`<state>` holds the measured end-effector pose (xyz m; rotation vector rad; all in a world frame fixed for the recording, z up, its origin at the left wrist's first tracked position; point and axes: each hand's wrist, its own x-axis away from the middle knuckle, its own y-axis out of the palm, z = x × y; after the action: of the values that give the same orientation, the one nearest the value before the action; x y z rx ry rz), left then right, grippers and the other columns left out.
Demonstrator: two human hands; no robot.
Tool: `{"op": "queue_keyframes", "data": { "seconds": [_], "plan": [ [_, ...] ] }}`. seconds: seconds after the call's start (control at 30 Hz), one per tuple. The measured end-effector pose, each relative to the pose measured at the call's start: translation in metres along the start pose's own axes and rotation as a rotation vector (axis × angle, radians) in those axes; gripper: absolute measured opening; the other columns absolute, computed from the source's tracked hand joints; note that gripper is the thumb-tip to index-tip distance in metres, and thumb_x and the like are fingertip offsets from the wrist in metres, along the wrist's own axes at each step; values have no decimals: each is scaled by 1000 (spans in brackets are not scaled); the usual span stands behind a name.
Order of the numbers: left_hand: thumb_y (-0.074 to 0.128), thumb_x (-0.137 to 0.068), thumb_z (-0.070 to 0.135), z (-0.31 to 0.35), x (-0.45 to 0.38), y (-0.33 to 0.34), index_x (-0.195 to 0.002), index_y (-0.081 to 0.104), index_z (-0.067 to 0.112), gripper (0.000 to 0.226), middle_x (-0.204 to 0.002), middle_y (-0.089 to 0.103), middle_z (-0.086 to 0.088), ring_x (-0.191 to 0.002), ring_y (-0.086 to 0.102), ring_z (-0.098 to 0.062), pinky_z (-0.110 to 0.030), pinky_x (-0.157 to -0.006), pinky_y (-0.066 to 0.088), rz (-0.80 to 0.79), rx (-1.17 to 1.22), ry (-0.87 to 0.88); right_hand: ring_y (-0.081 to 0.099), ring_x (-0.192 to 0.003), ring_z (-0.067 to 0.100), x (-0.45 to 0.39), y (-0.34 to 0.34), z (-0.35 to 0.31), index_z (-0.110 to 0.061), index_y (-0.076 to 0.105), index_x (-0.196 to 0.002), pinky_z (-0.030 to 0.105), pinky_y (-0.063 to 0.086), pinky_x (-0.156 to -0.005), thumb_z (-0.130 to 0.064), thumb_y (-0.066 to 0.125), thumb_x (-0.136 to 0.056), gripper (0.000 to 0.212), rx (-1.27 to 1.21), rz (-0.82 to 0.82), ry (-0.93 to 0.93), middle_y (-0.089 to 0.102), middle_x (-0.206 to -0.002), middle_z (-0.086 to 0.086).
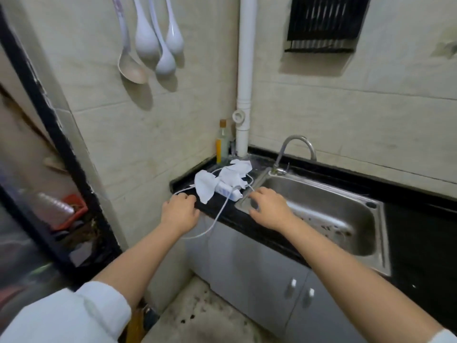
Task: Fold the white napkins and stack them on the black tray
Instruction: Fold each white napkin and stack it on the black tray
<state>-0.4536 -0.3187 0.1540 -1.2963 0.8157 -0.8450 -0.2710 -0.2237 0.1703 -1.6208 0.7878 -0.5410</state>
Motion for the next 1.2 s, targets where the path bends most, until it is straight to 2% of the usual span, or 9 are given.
{"op": "queue_keyframes", "data": {
  "seconds": [0.3, 0.5, 0.67, 0.8, 0.87, 0.93, 1.03, 1.1, 1.2],
  "plan": [
    [43, -94, 24, -55, -190, 68, -120, 52, 5, 34, -125, 52, -14, -117, 49, -29, -37, -95, 41, -179, 53, 2, 49, -117, 32, -228, 73, 26, -7, 54, -121, 38, 44, -91, -19, 47, -89, 35, 0, -213, 31, 55, -125, 15],
    [45, -96, 30, -49, -250, 134, -122, 49, 8, 35, -125, 50, -12, -117, 48, -28, -38, -94, 43, -356, 122, -40, 47, -122, 28, -313, 127, 45, -14, 51, -128, 36, 42, -100, -14, 43, -92, 37, 54, -297, -45, 52, -132, 10],
    [44, -96, 29, -36, -276, 175, -119, 53, 8, 33, -124, 50, -13, -116, 47, -28, -37, -91, 43, -371, 175, -101, 51, -113, 30, -373, 161, 60, -18, 52, -128, 35, 47, -87, -8, 40, -91, 40, 188, -297, -214, 56, -123, 13],
    [42, -97, 30, -29, -292, 194, -120, 52, 7, 34, -127, 46, -12, -120, 42, -29, -38, -93, 40, -382, 90, -91, 50, -113, 34, -401, 179, 64, -12, 59, -121, 36, 40, -87, 1, 51, -85, 39, 152, -325, -327, 55, -119, 20],
    [46, -95, 28, -29, -300, 202, -116, 56, 7, 32, -123, 49, -13, -117, 45, -29, -36, -89, 43, -389, 65, -114, 60, -93, 38, -411, 186, 66, -14, 73, -96, 41, 48, -74, 1, 73, -66, 34, 184, -249, -423, 64, -99, 18],
    [76, -70, 25, -30, -303, 204, -84, 69, 8, 23, -95, 63, -12, -90, 61, -25, -25, -66, 50, -274, 43, -59, 64, -56, 34, -422, 197, 75, -17, 74, -59, 33, 50, -43, 0, 89, -32, 35, 129, -254, -466, 67, -65, 11],
    [88, -9, 14, -40, -304, 214, -34, 52, 17, 44, -41, 51, 0, -35, 51, -13, -12, -29, 29, -188, 74, -24, 63, -50, 34, -430, 201, 83, -11, 72, -55, 34, 52, -40, -1, 82, -42, 19, -8, -230, -570, 66, -59, 13],
    [87, -28, 9, -46, -303, 210, -40, 52, 15, 37, -41, 51, 0, -34, 51, -15, -13, -29, 30, -105, 114, -18, 66, -56, 33, -430, 187, 80, -6, 72, -61, 35, 55, -51, -4, 70, -53, 9, -88, -180, -618, 69, -63, 14],
    [50, -72, 12, -63, -308, 179, -61, 60, 7, 16, -53, 60, -7, -46, 58, -18, -23, -33, 43, 150, 239, 9, 67, -63, 36, -429, 154, 72, 3, 71, -70, 31, 52, -65, 1, 61, -65, 11, -232, -53, -542, 70, -68, 20]
  ]
}}
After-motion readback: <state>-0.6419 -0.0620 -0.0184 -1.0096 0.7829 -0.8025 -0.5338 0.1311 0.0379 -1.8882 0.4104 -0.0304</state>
